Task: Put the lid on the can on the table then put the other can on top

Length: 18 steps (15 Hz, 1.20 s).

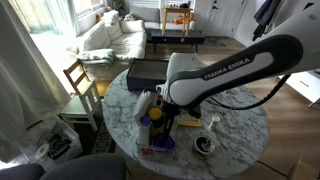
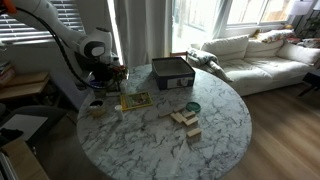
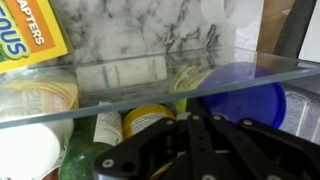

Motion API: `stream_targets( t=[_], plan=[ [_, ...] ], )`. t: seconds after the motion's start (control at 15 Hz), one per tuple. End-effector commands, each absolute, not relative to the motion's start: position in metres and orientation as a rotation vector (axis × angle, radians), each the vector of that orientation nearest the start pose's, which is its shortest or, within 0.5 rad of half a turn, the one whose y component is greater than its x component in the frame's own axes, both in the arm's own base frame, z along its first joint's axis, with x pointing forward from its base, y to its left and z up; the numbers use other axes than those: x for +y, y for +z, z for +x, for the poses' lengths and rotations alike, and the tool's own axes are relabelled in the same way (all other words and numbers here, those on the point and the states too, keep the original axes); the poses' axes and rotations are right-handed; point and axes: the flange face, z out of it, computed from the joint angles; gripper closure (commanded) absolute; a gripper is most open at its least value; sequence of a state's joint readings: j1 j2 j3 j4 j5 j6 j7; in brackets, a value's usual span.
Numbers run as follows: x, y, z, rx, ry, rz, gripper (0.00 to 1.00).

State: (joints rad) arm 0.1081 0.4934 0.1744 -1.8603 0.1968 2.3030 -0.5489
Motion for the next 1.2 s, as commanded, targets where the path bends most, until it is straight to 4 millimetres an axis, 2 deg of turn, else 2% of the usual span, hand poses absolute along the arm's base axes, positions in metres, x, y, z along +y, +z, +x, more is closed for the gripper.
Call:
stream_targets(
  t=[0.0, 0.73, 1.13],
  plan=[
    [0.179, 0.250, 0.613, -0.962, 0.020, -2.749, 1.00],
    [0.157, 0.301, 0.617, -0.946, -0.055, -2.771, 1.00],
    [0.146, 0.324, 0.608, -0.956, 0.017, -2.753, 1.00]
  ],
)
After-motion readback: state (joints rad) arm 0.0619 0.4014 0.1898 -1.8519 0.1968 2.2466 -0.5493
